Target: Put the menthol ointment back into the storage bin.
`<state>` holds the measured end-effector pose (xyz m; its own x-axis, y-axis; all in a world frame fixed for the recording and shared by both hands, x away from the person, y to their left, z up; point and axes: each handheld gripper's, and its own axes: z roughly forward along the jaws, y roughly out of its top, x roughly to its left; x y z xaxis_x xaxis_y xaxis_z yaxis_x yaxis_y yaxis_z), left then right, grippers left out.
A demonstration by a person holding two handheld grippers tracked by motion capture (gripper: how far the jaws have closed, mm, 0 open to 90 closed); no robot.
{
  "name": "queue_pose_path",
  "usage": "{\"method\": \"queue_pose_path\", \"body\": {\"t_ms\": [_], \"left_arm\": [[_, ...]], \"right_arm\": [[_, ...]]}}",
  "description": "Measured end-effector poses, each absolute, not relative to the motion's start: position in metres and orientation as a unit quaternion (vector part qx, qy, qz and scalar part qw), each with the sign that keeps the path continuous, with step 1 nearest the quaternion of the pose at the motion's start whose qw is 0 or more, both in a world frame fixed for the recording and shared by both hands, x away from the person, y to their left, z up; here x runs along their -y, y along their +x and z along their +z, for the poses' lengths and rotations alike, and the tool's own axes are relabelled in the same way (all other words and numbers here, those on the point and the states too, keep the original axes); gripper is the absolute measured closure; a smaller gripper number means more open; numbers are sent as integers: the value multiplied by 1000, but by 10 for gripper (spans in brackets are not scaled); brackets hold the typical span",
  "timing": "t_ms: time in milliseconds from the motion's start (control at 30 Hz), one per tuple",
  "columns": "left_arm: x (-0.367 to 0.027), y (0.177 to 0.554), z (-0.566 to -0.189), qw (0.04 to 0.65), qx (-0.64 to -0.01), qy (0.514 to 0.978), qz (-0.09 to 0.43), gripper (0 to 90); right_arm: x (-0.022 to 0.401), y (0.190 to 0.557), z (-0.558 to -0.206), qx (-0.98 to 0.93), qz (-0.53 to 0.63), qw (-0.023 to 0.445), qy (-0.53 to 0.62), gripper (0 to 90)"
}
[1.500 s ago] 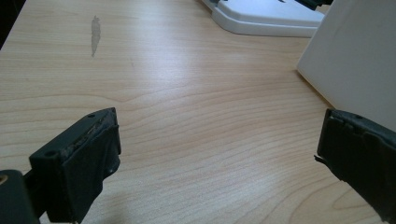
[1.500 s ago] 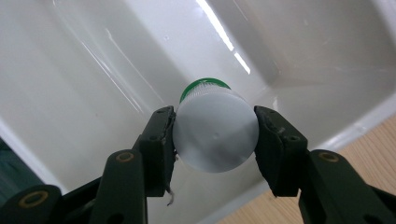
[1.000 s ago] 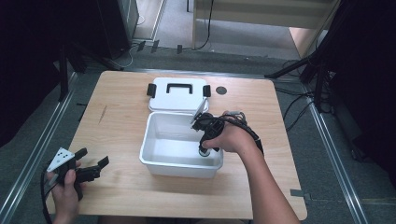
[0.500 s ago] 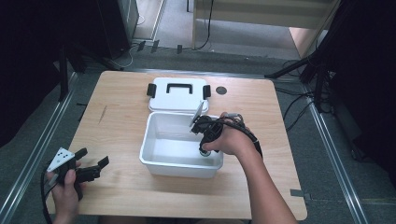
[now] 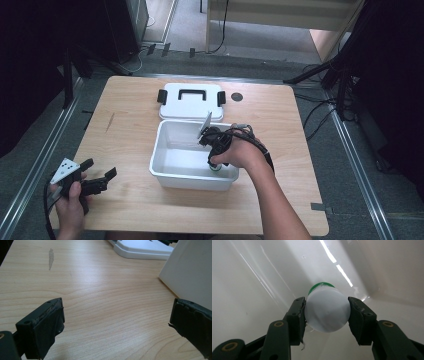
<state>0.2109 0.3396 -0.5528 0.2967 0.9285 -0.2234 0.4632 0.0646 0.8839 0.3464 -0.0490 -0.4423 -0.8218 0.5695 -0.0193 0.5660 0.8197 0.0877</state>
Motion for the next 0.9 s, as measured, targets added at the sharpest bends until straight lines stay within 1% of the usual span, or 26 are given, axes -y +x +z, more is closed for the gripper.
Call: {"method": "queue_pose_path", "body": {"t_ms": [133, 367, 567, 900], "left_arm": [[-340, 211, -553, 487, -543, 641, 238, 3], [-340, 211, -553, 488, -543, 640, 238, 3], [-340, 211, -553, 487, -543, 641, 238, 3], [-340, 211, -553, 487, -543, 641, 238, 3]], "right_arm": [[47, 347, -446, -950, 36, 15, 311, 519], [44, 347, -456, -951, 20, 26, 306, 518], [43, 346, -464, -955, 11, 23, 297, 516], [43, 344, -461, -954, 20, 19, 299, 496]]}}
